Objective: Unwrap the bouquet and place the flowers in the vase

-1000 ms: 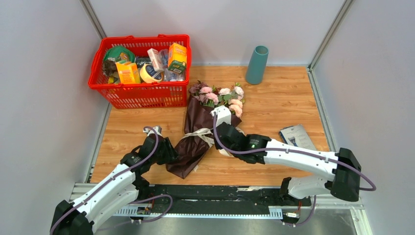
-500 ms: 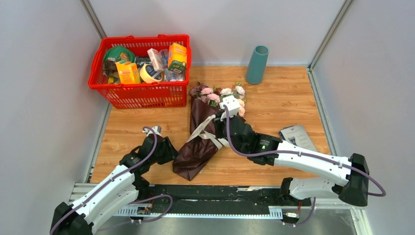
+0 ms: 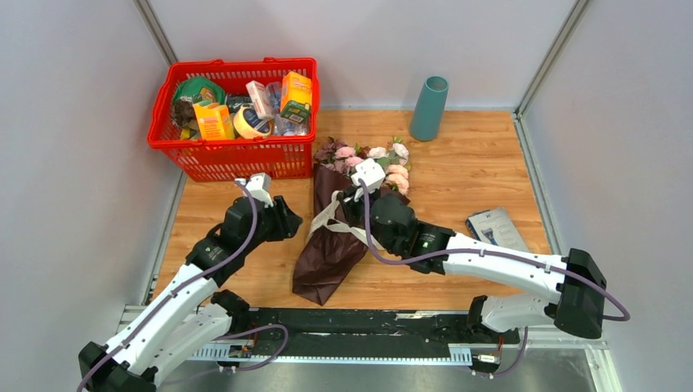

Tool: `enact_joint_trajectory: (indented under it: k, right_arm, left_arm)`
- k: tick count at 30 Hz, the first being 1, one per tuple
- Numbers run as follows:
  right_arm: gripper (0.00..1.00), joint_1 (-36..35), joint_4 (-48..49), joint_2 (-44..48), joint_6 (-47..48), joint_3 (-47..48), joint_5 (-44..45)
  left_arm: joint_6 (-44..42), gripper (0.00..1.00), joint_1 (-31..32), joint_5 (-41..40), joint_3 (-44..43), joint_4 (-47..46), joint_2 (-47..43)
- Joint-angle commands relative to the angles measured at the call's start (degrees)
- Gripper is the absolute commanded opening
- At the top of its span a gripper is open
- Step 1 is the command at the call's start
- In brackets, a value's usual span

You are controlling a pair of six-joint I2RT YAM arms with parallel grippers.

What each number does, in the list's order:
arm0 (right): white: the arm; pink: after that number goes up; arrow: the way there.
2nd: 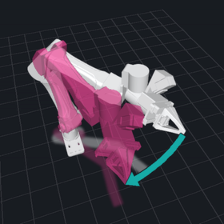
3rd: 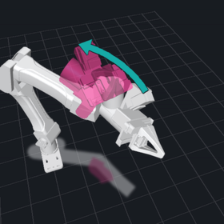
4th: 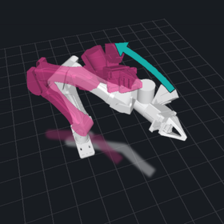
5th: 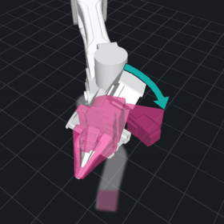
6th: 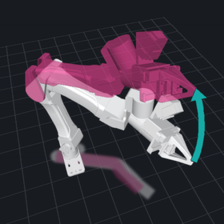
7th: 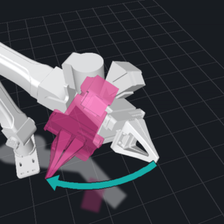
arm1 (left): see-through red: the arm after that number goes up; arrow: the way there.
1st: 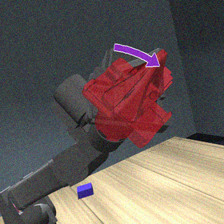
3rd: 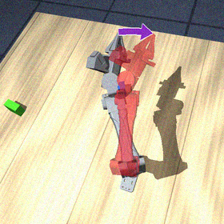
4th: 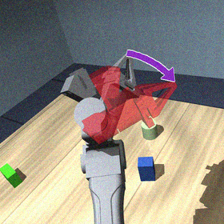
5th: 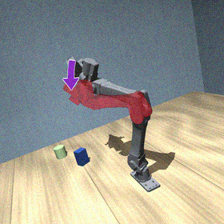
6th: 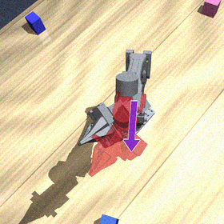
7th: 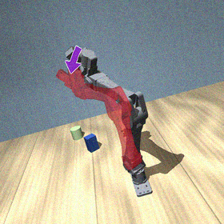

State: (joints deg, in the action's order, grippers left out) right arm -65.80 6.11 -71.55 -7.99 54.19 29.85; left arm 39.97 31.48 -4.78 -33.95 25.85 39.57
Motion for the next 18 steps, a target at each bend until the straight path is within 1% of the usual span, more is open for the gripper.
enact_joint_trajectory:
  k: [1, 2, 4, 6, 8, 11, 14, 16, 18]
  right_arm:
    - [0.21, 2.0, 4.4, -2.5, -1.1, 1.3, -3.6]
    - [0.24, 2.3, 3.3, -3.2, -2.2, 1.7, -3.7]
    - [0.34, 3.5, -1.7, -4.6, -5.4, 3.9, -5.2]
    - [0.43, 4.1, -9.0, -5.3, -7.6, 5.0, -8.5]
    - [0.49, 4.6, -11.8, -4.4, -8.4, 3.1, -13.2]
    - [0.53, 6.2, -12.4, -2.2, -10.6, -1.5, -18.8]
    - [0.59, 8.2, -13.5, -1.4, -12.0, -4.2, -20.5]
    - [0.62, 9.5, -15.0, -1.4, -12.4, -4.5, -20.7]
    - [0.63, 9.6, -15.0, -1.2, -11.3, -5.2, -22.1]
  left_arm:
    - [-12.1, 0.56, 0.2, 3.3, -2.0, -7.8, 0.9]
    - [-12.3, 0.56, 0.2, 4.2, 0.2, -11.8, -0.4]
    - [-11.6, 0.56, 0.1, 4.4, 2.5, -15.8, -1.8]
    - [-10.7, 0.56, 0.1, 4.4, 2.9, -17.1, -2.0]
    - [-9.6, 0.56, 0.2, 4.4, 2.4, -15.8, -1.2]
    - [-8.4, 0.56, 0.2, 4.4, 0.9, -12.2, 2.2]
    - [-6.5, 0.56, 0.2, 4.4, 0.6, -6.4, 4.7]
    - [-4.8, 0.56, 0.1, 6.0, 1.9, -5.5, 5.2]
    - [-2.5, 0.56, 0.1, 7.4, 4.3, -6.3, 4.5]
